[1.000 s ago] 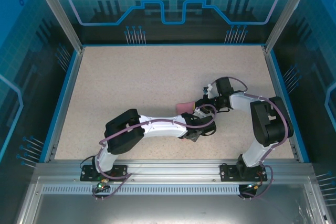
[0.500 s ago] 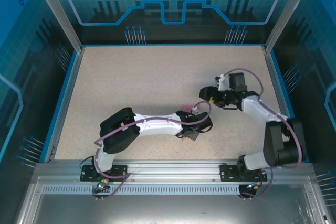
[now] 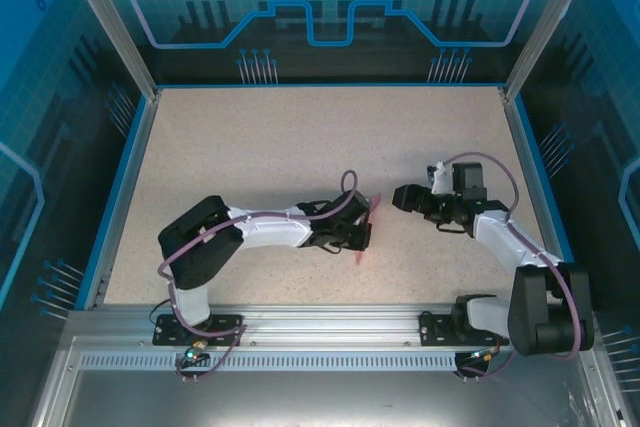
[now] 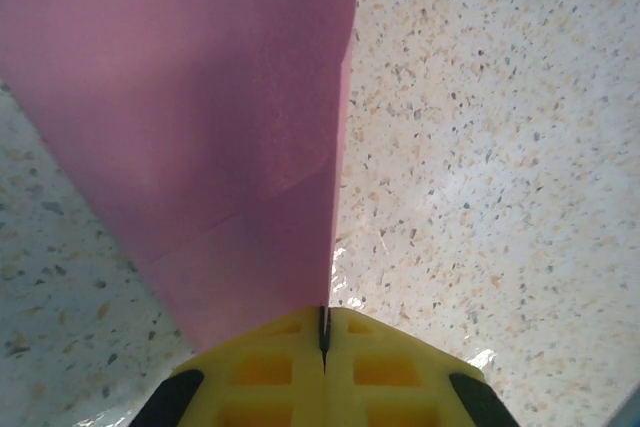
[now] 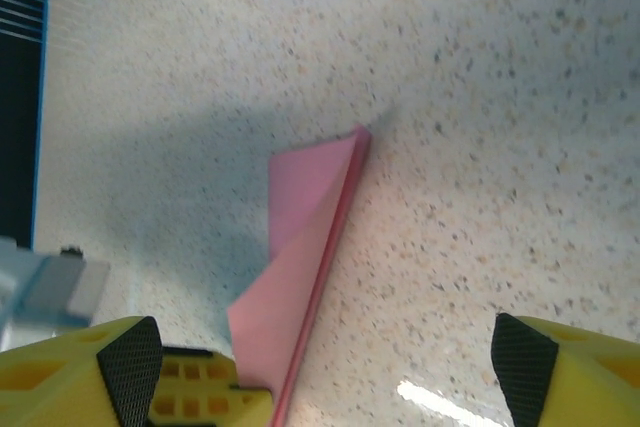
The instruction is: Fold a paper plane with a square sheet of paper (fold left side to right side)
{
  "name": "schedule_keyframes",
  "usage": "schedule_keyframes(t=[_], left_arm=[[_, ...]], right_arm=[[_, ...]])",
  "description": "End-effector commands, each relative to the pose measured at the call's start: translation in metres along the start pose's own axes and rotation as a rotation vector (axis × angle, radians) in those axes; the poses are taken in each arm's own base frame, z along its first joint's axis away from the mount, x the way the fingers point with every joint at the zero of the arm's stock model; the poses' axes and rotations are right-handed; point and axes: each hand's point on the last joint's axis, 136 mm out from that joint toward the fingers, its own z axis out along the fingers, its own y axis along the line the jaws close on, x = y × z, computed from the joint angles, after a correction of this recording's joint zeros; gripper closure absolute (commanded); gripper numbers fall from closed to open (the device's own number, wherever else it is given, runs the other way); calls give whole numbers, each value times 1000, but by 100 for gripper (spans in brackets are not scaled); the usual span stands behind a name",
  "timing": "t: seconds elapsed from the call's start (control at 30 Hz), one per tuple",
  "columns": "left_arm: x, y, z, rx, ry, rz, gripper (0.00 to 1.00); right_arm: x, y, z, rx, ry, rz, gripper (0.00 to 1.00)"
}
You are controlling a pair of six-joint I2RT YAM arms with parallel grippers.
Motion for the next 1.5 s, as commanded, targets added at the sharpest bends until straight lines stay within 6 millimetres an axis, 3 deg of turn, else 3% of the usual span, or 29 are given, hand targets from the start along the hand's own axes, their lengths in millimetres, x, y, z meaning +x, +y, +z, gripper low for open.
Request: schedule_keyframes(t=[0.0,0.47,0.83,1.47], left_arm=[[-15,-28,-12,237,-49,-87,96],[-25,-20,-25,469,-109,-229,98],[-22,6,-19,463,-104,-293,98],[-20,21,-9,519,-102,-347,98]], right_arm=[[11,-2,7,-32,29,-23,12],[38,8,38,-70,113,-74,17],[44,15,52,-78,138,-74,22],[40,22,73,-60,131,-12,32]])
